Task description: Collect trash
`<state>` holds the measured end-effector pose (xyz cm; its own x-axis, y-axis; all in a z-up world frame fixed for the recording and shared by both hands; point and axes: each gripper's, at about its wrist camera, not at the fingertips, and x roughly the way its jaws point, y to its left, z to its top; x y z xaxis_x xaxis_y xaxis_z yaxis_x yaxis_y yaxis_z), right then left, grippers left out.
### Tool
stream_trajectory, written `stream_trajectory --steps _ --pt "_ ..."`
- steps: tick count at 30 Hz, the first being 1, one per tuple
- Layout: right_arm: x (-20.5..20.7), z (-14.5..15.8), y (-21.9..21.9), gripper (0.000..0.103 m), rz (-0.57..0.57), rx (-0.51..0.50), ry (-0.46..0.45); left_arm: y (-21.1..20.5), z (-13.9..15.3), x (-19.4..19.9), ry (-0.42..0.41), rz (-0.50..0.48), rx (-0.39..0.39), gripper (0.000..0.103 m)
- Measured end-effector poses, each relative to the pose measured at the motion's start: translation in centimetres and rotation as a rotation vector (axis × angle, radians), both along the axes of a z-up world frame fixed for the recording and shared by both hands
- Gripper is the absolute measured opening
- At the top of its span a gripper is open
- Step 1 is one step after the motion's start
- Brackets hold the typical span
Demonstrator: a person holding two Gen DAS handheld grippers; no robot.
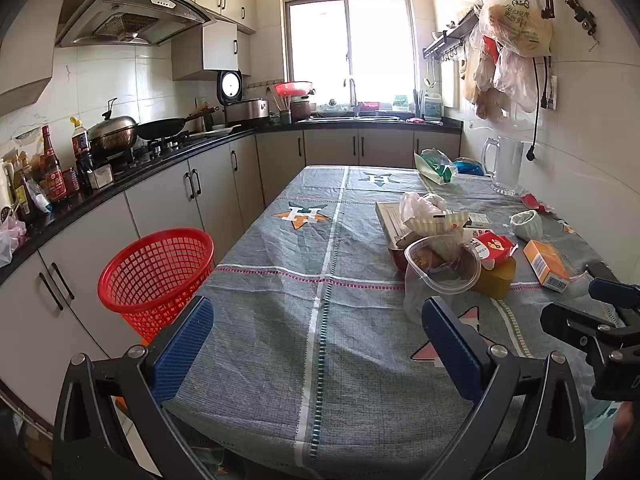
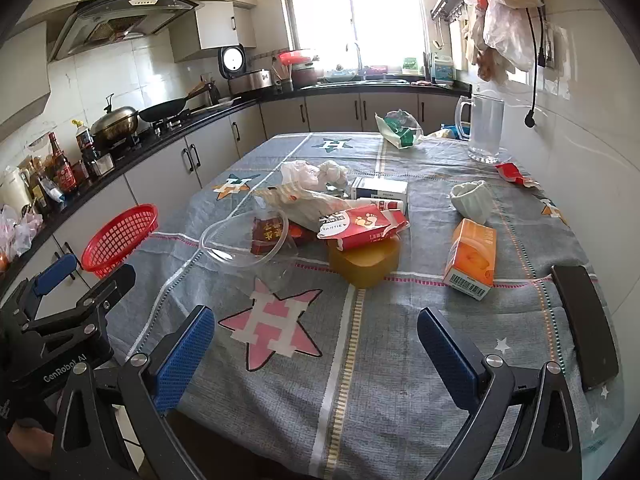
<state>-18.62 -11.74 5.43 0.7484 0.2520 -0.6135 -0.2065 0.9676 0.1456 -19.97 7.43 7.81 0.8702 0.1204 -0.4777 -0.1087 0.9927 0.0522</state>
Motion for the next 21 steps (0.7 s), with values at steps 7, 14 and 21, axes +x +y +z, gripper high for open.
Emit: stream_trajectory --steps 7,14,21 --pt "0.1 -0.1 0.1 0.103 0.001 -0.004 0.007 -0.1 -0.1 0.1 0.004 -0.001 0.001 0.103" --pt "0.4 -0.5 0.2 0.103 -0.002 -0.010 0.022 -0.1 -0.4 0.7 0.019 -0.007 -0.003 0.103" --pt "1.4 -1.3 -0.5 0.103 -0.018 -0.007 0.055 -0.3 -0.9 2.1 0.054 -0.024 -0.012 0.103"
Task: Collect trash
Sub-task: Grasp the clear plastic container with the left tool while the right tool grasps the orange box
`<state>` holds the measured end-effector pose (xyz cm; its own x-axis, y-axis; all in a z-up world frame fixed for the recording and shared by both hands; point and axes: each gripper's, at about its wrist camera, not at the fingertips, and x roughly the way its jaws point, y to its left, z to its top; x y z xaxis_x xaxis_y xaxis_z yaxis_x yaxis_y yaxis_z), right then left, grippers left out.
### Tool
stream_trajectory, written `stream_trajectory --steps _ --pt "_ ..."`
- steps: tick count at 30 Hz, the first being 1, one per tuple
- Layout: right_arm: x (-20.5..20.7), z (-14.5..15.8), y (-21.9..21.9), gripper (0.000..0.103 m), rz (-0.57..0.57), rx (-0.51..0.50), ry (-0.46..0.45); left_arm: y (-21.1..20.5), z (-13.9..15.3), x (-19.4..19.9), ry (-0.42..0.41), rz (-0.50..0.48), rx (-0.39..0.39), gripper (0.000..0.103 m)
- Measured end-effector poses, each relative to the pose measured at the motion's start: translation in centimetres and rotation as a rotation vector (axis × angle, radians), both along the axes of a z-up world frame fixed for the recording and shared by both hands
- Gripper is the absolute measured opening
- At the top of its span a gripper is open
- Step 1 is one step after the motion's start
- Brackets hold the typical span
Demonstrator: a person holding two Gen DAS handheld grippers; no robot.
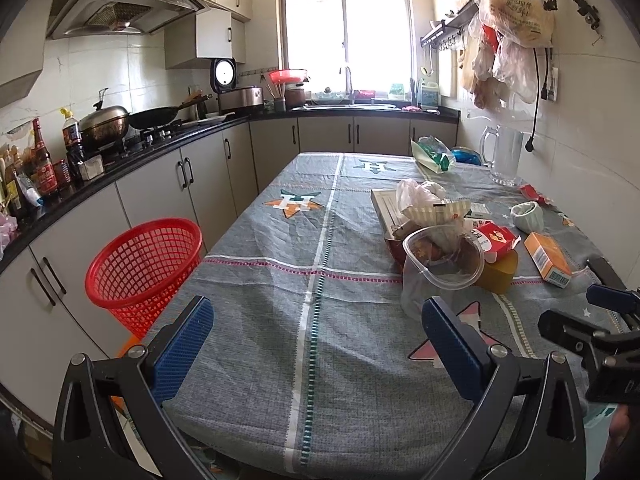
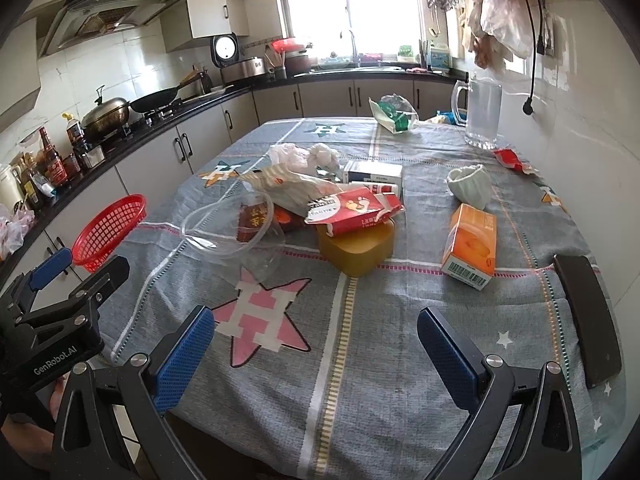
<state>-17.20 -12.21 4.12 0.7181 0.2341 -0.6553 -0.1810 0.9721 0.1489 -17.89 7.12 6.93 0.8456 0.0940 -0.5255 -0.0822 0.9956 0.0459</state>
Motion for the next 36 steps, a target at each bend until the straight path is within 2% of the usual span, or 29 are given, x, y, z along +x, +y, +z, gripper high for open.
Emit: stream_trajectory --steps 3,8,10,12,14,17,21,23,25,27,29,30,34,35,36 --pt "0.8 -0.2 -1.5 0.103 -0.026 0.023 0.020 0.1 -0.1 1.3 0.042 -0.028 -0.017 0.103" --pt "2.5 0.1 -5.7 0.103 -0.128 0.070 0.028 0.6 -0.6 4.9 0.130 -0.099 -0.102 0.103" --pt "3.3 0.2 -7.3 0.102 -0.154 0.095 0.042 0.7 -0.7 6.3 0.166 -0.122 -0.146 0.100" --pt "3.9 0.2 -8.7 0.100 -0.174 0.119 0.058 0.9 -0.5 7.6 0.192 -0.157 -0.213 0.090" --pt "4.4 0.3 -9.9 0.099 -0.185 0.144 0.065 0.9 -0.2 8.7 0.205 -0.180 -0.249 0.088" --pt "5.7 0.3 -11.7 0.096 -0.188 0.208 0.095 0.2 -0.1 10.2 0.235 -0.214 -0.258 0.083" --pt "7.9 -0.2 -13.9 0.090 -0.220 0.275 0.149 -1.5 -0.4 11.9 0.274 -0.248 -0.224 0.066" --pt "8.9 -0.6 -14.6 0.090 -0.234 0.291 0.170 -2.3 -1.0 12.7 0.295 -0.253 -0.204 0.065" --pt "10.2 -1.3 -14.9 0.090 -0.252 0.276 0.211 -2.7 -1.3 13.1 0.311 -0.260 -0.200 0.061" --pt "11.2 -1.9 -14.9 0.090 -0.262 0.263 0.227 -3.2 -2.0 13.6 0.332 -0.264 -0.186 0.042" --pt "12.1 -2.5 -14.2 0.089 -0.267 0.210 0.250 -3.4 -2.6 13.9 0.350 -0.270 -0.189 0.033" --pt "12.3 -2.8 -14.2 0.089 -0.264 0.205 0.251 -3.4 -2.6 13.9 0.348 -0.279 -0.197 0.026" --pt "12.8 -3.7 -13.0 0.088 -0.273 0.108 0.258 -3.5 -2.4 13.2 0.320 -0.284 -0.167 0.020" --pt "12.8 -3.9 -12.9 0.085 -0.271 0.094 0.259 -3.4 -2.3 13.0 0.315 -0.288 -0.171 0.019" --pt "12.8 -4.1 -12.7 0.074 -0.269 0.081 0.264 -3.3 -2.3 12.8 0.312 -0.290 -0.174 0.018"
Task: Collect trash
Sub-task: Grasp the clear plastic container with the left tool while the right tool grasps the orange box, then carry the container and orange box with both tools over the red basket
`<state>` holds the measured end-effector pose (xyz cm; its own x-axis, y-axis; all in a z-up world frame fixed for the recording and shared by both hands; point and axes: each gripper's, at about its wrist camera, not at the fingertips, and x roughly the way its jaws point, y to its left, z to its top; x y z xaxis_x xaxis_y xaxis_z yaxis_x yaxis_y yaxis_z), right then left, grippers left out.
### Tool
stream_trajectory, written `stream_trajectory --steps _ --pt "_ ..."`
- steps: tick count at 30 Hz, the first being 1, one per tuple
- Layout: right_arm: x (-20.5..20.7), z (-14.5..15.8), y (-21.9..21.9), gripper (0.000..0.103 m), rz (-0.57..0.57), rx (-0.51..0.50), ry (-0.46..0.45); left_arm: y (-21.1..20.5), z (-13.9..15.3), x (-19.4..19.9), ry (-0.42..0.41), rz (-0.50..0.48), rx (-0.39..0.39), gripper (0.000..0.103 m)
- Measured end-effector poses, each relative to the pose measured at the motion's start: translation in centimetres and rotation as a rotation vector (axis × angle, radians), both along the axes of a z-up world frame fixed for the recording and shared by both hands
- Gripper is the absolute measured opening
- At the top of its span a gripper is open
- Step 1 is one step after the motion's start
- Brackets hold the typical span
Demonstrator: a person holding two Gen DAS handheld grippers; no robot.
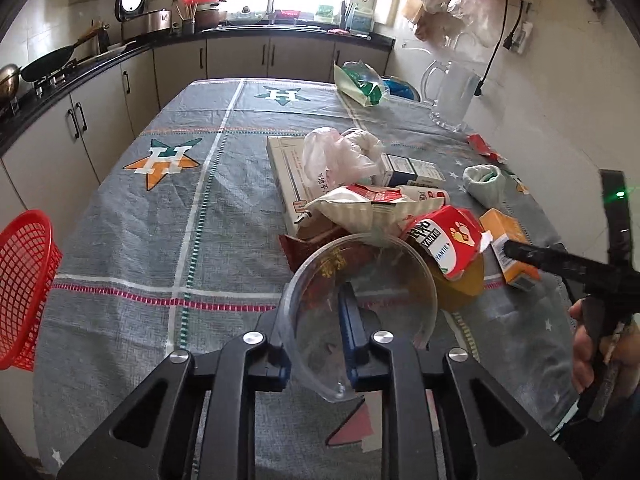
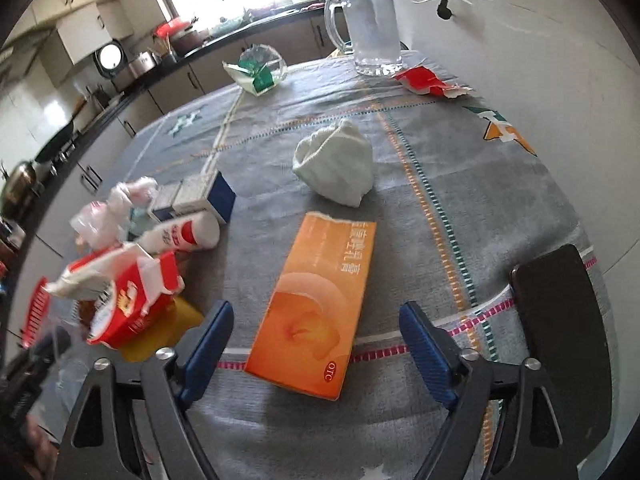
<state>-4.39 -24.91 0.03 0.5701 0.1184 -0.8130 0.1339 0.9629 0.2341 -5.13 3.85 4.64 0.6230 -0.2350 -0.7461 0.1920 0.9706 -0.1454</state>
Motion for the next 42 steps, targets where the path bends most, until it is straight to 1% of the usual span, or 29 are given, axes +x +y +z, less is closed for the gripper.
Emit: stream_trajectory --steps 1,2,3,5,8,14,18,21,23,30,33,42 --pt "0.1 -0.4 0.1 0.063 0.004 -0.008 0.010 0.2 0.1 -0.2 -0.006 0.003 -0.003 0.016" --pt "0.1 -0.6 0.1 0.059 0.009 -0.002 0.016 0.5 0.2 -0.5 -0.012 0.006 -0.009 0.012" --pt "0.0 -0.8 0.1 0.057 0.011 0.002 0.020 0.7 0.3 -0.7 -0.015 0.009 -0.013 0.012" --pt "-0.5 -0.6 0.1 0.054 0.009 -0.008 -0.003 1.4 0.7 -1.3 -0.034 0.021 -0.023 0.012" --pt "-1.5 -0.2 0.0 0.053 0.011 0.008 -0.036 2.4 1.3 -2.2 -0.060 0.037 -0.025 0.012" --pt "-3.6 2.1 0.5 0.053 0.011 0.014 -0.122 4.0 2.6 -3.4 -0.098 0.068 -0.039 0.012" --pt "-4.5 4.1 2.2 0.053 0.076 0.050 -0.185 5.3 3.4 -4.0 -0.125 0.099 -0.043 0.012" --pt "-5.0 5.4 4.6 0.053 0.162 0.081 -0.219 6.5 3.9 -4.5 -0.140 0.127 -0.049 0.012" --pt "-5.1 5.9 6.1 0.053 0.218 0.111 -0.223 7.4 4.2 -4.7 -0.147 0.144 -0.052 0.012" --pt "-4.9 6.7 11.9 0.053 0.379 0.155 -0.199 10.9 4.8 -5.5 -0.170 0.216 -0.057 0.012" --pt "-4.7 6.9 14.9 0.053 0.441 0.154 -0.193 12.9 4.8 -5.7 -0.172 0.258 -0.063 0.012" --pt "-3.7 7.6 21.6 0.053 0.567 0.153 -0.188 17.9 4.6 -6.7 -0.177 0.354 -0.075 0.012"
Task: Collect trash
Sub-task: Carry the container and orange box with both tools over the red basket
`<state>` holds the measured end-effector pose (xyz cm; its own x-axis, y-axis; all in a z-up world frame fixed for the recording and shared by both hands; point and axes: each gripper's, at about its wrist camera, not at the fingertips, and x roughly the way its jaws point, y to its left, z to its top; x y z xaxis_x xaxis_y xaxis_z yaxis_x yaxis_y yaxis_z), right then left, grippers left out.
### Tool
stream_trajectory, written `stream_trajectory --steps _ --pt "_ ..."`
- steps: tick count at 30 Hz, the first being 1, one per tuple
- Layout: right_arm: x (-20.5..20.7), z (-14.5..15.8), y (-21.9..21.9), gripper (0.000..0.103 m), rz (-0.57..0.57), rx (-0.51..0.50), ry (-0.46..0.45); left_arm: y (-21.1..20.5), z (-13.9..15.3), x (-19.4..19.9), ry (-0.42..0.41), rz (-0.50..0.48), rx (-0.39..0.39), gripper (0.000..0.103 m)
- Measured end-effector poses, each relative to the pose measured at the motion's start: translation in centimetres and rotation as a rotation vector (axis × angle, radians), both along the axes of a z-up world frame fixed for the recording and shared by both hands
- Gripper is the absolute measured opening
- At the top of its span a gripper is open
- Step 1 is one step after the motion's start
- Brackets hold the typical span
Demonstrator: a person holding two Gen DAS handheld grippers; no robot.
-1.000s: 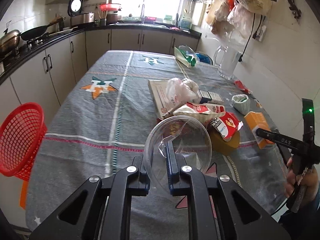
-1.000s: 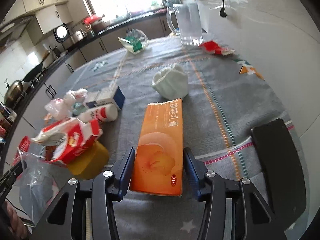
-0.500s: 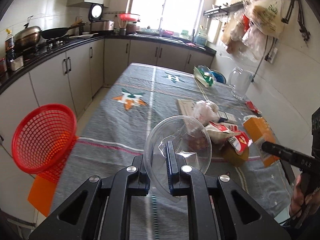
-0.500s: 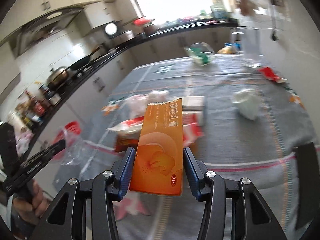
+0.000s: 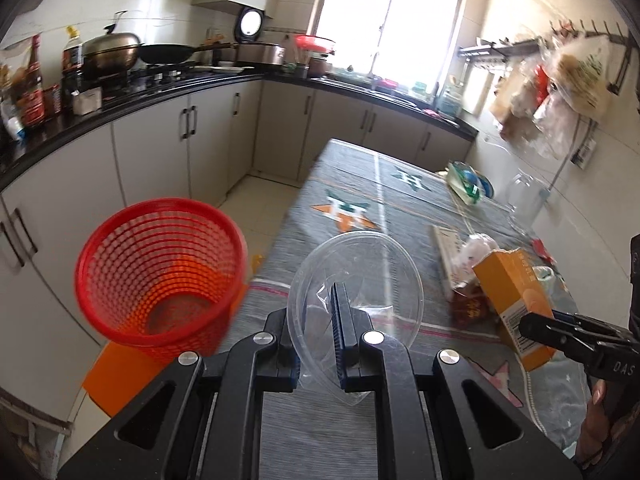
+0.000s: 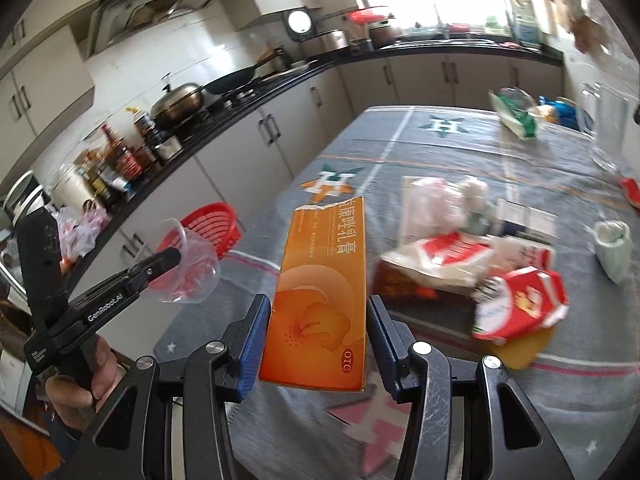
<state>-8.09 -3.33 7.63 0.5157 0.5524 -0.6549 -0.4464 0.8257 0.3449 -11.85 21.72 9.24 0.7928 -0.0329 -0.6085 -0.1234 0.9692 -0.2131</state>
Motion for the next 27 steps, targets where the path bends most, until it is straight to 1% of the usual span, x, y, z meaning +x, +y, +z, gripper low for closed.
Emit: stream_trajectory --steps 13,19,27 --pt "0.6 0.3 6.3 0.053 0.111 -0.036 0.000 6.5 -0.3 -1.3 -0.013 0.127 -0.033 0.012" --pt "1.2 0.1 8.8 0.053 0.156 -0.048 0.017 8.8 -0.5 -1.6 -0.012 0.168 -0.047 0.012" --pt "2.3 -0.2 13.2 0.053 0.219 -0.060 0.045 12.6 -1.8 -1.5 0.008 0.228 -0.064 0.012"
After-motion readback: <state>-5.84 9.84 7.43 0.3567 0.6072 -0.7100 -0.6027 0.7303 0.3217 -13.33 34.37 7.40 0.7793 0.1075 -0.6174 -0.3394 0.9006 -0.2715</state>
